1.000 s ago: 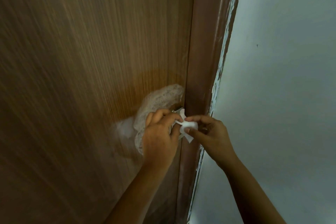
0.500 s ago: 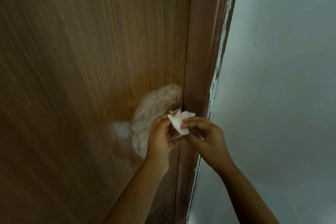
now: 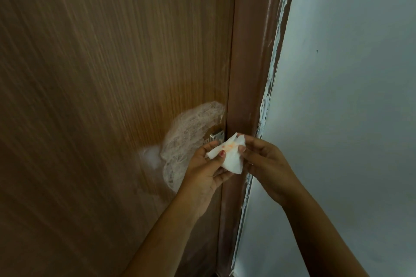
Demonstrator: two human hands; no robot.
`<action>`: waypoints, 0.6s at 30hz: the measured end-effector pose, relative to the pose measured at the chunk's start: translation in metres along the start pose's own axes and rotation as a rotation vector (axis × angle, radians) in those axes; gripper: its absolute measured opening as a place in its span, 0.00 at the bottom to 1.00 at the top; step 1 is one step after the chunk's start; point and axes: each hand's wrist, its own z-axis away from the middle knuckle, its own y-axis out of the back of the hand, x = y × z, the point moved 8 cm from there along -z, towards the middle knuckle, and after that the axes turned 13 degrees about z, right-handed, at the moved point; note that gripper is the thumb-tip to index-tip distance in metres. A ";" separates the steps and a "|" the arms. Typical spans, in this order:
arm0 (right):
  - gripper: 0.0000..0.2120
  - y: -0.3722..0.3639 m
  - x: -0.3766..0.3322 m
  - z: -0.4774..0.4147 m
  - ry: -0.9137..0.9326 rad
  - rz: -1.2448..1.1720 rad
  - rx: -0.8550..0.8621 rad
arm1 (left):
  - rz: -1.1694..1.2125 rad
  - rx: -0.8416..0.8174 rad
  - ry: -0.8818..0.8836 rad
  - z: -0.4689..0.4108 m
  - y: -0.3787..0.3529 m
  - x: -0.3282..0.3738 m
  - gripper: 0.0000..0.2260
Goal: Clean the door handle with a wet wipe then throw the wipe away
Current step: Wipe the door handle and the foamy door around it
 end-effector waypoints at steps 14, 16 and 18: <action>0.06 -0.020 0.028 0.002 -0.256 -0.573 0.024 | 0.084 -0.007 0.039 -0.009 0.003 -0.003 0.08; 0.07 -0.020 0.029 0.000 -0.232 -0.566 0.077 | 0.100 0.041 0.012 -0.012 0.005 -0.002 0.10; 0.07 -0.020 0.029 0.000 -0.205 -0.532 0.105 | 0.084 0.104 -0.029 -0.013 0.009 -0.001 0.09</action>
